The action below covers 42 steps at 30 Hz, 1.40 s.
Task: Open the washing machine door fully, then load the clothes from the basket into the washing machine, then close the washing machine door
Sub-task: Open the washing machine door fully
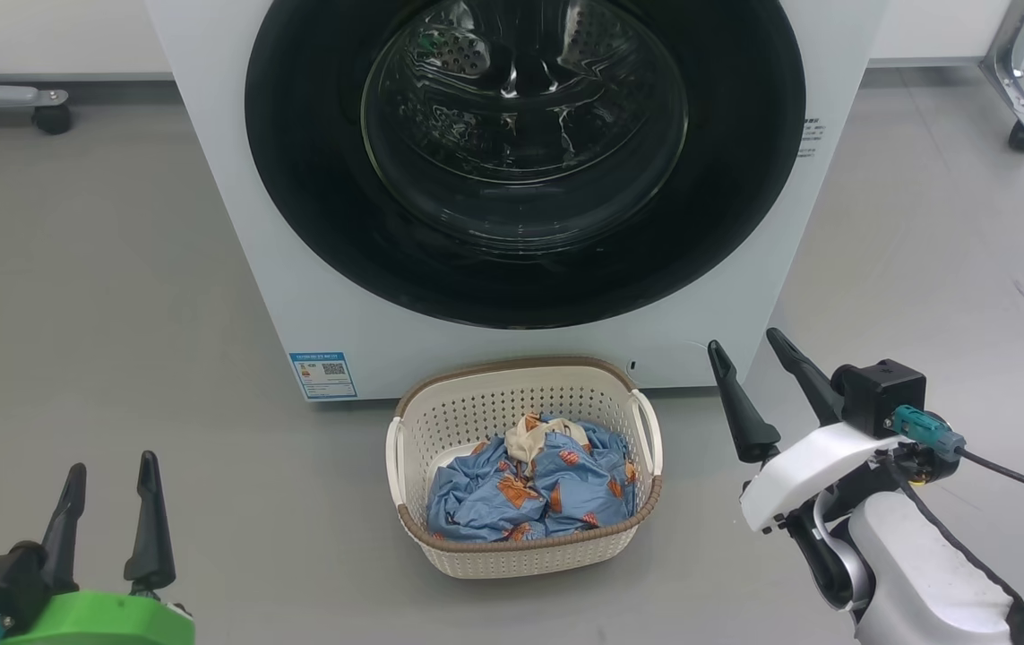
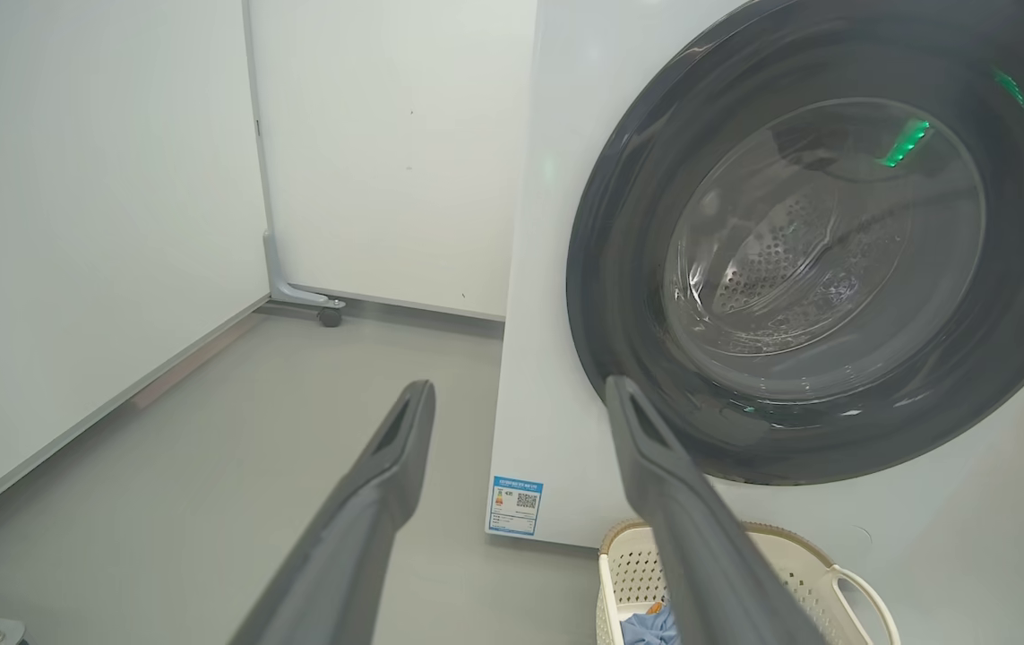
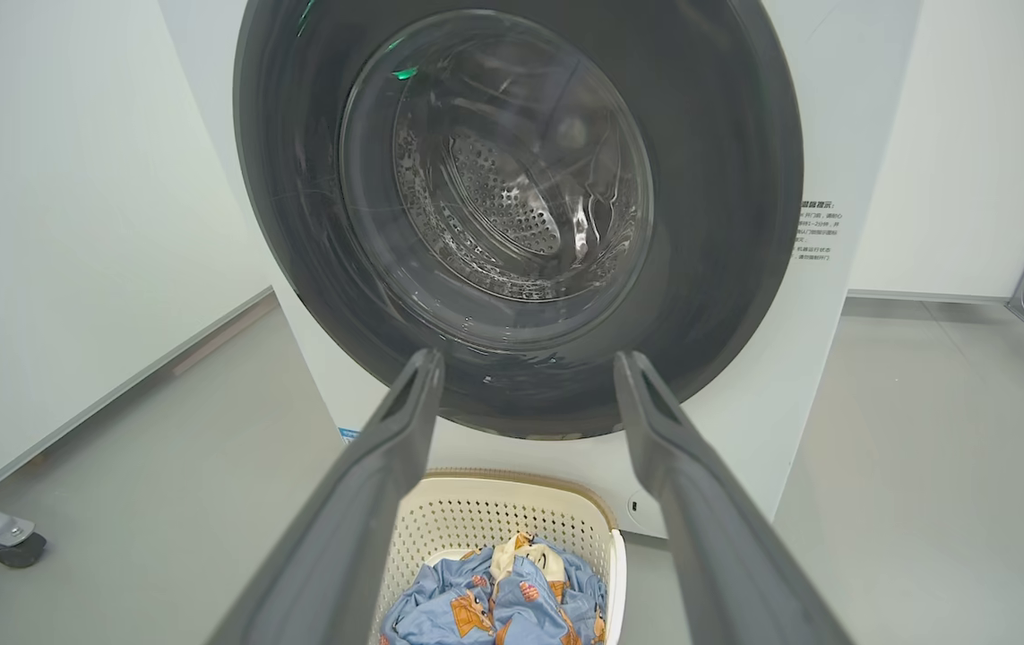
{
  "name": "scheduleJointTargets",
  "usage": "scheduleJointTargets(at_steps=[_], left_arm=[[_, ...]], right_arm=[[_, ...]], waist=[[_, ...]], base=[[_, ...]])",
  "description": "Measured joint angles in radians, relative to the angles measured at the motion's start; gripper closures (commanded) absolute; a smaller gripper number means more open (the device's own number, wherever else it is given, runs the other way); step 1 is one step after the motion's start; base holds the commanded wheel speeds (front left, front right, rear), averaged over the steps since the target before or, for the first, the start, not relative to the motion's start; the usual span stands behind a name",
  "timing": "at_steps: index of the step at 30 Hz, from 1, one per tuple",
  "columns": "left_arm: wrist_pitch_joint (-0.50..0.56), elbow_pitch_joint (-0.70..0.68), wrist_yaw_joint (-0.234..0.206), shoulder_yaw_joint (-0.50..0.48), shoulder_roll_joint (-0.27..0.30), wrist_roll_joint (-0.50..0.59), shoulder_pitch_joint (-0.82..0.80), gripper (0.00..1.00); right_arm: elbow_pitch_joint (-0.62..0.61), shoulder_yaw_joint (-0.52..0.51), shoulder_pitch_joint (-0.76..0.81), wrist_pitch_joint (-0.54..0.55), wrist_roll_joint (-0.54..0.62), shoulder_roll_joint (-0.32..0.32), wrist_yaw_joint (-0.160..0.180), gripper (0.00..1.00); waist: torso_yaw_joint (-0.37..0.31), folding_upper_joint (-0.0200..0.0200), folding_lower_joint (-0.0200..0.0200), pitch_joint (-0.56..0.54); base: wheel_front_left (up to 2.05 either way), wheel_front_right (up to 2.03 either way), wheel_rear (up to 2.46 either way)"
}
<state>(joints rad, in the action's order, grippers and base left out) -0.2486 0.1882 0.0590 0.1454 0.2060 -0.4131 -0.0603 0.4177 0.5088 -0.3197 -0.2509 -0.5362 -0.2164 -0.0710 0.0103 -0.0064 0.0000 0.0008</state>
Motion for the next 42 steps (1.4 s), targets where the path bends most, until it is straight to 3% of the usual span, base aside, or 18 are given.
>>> scheduleJointTargets(at_steps=[42], left_arm=[[-0.003, 0.002, 0.022, -0.023, -0.017, 0.010, -0.002, 0.00]], right_arm=[[0.013, -0.049, 0.000, 0.000, 0.035, 0.029, -0.021, 0.00]], waist=[[-0.010, 0.0000, 0.0000, 0.012]], base=[[0.54, 0.54, -1.07]])
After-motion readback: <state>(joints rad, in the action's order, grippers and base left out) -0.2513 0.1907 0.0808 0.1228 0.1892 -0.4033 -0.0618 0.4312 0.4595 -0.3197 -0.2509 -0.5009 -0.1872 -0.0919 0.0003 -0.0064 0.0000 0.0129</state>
